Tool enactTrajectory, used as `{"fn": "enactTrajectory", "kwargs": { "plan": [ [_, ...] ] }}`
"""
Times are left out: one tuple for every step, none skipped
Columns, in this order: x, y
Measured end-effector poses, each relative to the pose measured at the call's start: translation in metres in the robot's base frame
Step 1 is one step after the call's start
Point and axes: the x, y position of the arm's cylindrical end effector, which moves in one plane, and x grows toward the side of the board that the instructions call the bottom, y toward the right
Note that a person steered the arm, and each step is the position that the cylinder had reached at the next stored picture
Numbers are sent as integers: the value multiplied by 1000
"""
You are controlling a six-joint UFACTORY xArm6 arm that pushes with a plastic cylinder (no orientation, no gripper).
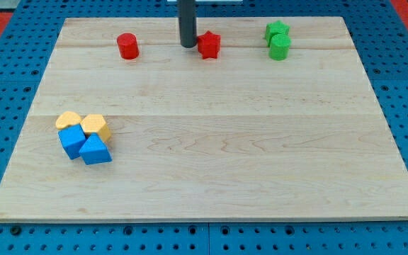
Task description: Push red circle into the group of blocks
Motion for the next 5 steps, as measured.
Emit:
{"fn": "enactTrajectory", "kwargs": {
  "plan": [
    [8,29],
    [10,57],
    [10,91],
    [12,64],
    [31,12]
  ]
}}
